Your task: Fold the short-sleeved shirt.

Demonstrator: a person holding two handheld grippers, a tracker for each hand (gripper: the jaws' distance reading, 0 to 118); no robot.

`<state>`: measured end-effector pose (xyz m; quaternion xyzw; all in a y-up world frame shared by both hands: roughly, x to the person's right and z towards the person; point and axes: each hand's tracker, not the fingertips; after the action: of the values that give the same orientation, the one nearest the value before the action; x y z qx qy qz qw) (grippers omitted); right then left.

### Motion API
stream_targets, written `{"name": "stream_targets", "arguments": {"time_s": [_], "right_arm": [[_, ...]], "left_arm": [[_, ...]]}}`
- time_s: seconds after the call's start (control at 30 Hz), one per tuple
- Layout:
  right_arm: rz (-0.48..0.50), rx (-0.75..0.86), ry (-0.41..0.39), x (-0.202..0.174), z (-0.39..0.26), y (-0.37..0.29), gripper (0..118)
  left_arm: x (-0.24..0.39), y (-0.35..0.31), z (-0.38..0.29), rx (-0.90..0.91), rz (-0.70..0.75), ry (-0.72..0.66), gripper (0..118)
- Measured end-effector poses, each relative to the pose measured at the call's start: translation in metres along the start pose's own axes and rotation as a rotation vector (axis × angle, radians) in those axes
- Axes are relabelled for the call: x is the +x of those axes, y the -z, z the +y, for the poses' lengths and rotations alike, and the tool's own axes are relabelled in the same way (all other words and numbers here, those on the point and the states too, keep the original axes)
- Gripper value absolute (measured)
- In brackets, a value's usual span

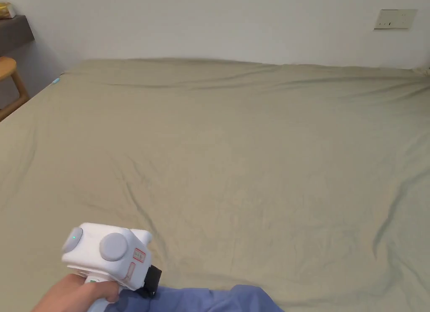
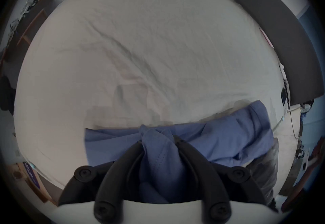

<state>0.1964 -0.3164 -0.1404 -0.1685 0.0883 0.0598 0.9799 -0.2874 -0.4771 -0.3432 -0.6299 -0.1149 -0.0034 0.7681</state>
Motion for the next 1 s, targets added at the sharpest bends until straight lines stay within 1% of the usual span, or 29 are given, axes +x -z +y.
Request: {"name": "stream_targets", "arguments": {"time_s": [0.03, 0.07, 0.1, 0.13, 0.17, 0.2, 0.27, 0.37, 0.4, 0.43, 0.47, 0.5, 0.53, 0.57, 0.6, 0.63, 0.67, 0.7, 0.73, 0.77, 0.8, 0.87, 0.93, 1.0], "right_arm": [[0.015, -0.002, -0.005, 0.000, 0.000, -0.001, 2], [0.022, -0.001, -0.011, 0.000, -0.001, -0.002, 2], [0.025, -0.002, -0.020, 0.000, -0.001, -0.002, 2], [0.025, -0.006, -0.029, -0.001, -0.002, -0.002, 2], [0.024, -0.008, -0.032, -0.001, -0.003, -0.001, 2], [0.025, -0.011, -0.032, 0.000, -0.004, 0.001, 2], [0.038, -0.014, -0.015, -0.001, -0.006, 0.004, 2], [0.055, -0.014, 0.010, -0.006, -0.009, 0.009, 2], [0.060, -0.014, 0.014, -0.009, -0.010, 0.010, 2], [0.066, -0.014, 0.017, -0.011, -0.011, 0.011, 2], [0.072, -0.015, 0.018, -0.014, -0.012, 0.011, 2], [0.079, -0.017, 0.017, -0.016, -0.013, 0.012, 2], [0.084, -0.018, 0.018, -0.019, -0.014, 0.013, 2], [0.089, -0.020, 0.020, -0.020, -0.015, 0.014, 2], [0.094, -0.024, 0.025, -0.022, -0.017, 0.015, 2], [0.097, -0.027, 0.028, -0.023, -0.018, 0.015, 2], [0.098, -0.029, 0.032, -0.025, -0.019, 0.016, 2], [0.098, -0.032, 0.035, -0.024, -0.021, 0.016, 2], [0.099, -0.036, 0.036, -0.023, -0.023, 0.015, 2], [0.098, -0.038, 0.036, -0.023, -0.023, 0.015, 2], [0.097, -0.039, 0.035, -0.023, -0.023, 0.014, 2], [0.087, -0.043, 0.035, -0.021, -0.021, 0.012, 2], [0.076, -0.047, 0.043, -0.018, -0.022, 0.010, 2], [0.069, -0.050, 0.059, -0.014, -0.023, 0.009, 2]], "left_arm": [[-0.005, 0.004, 0.000, -0.016, -0.030, -0.064, 37], [-0.012, 0.002, 0.000, -0.007, -0.090, -0.108, 53], [-0.021, -0.002, -0.002, 0.008, -0.189, -0.162, 76], [-0.026, -0.011, -0.004, 0.032, -0.287, -0.228, 92], [-0.033, -0.019, -0.007, 0.054, -0.348, -0.276, 103], [-0.040, -0.029, -0.010, 0.084, -0.397, -0.311, 105], [-0.049, -0.056, -0.014, 0.190, -0.446, -0.347, 105], [-0.064, -0.087, -0.027, 0.322, -0.419, -0.377, 105], [-0.055, -0.098, -0.034, 0.360, -0.364, -0.383, 103], [-0.053, -0.101, -0.041, 0.382, -0.289, -0.371, 95], [-0.051, -0.101, -0.046, 0.387, -0.220, -0.346, 95], [-0.047, -0.098, -0.053, 0.397, -0.140, -0.314, 90], [-0.041, -0.092, -0.058, 0.405, -0.068, -0.276, 76], [-0.034, -0.085, -0.062, 0.408, -0.010, -0.243, 45], [-0.025, -0.074, -0.066, 0.382, 0.049, -0.195, 10], [-0.016, -0.064, -0.070, 0.375, 0.090, -0.169, 3], [-0.025, -0.045, -0.069, 0.372, 0.081, -0.110, 2], [-0.019, -0.033, -0.069, 0.315, 0.047, -0.073, 1], [-0.015, -0.023, -0.068, 0.261, 0.017, -0.076, 1], [-0.009, -0.014, -0.069, 0.245, -0.053, -0.098, 1], [-0.006, -0.006, -0.067, 0.210, -0.099, -0.086, 1], [0.010, 0.003, -0.063, 0.200, -0.089, -0.048, 1], [0.030, 0.003, -0.062, 0.210, -0.093, 0.032, 1], [0.043, -0.001, -0.060, 0.217, -0.083, 0.045, 1]]}}
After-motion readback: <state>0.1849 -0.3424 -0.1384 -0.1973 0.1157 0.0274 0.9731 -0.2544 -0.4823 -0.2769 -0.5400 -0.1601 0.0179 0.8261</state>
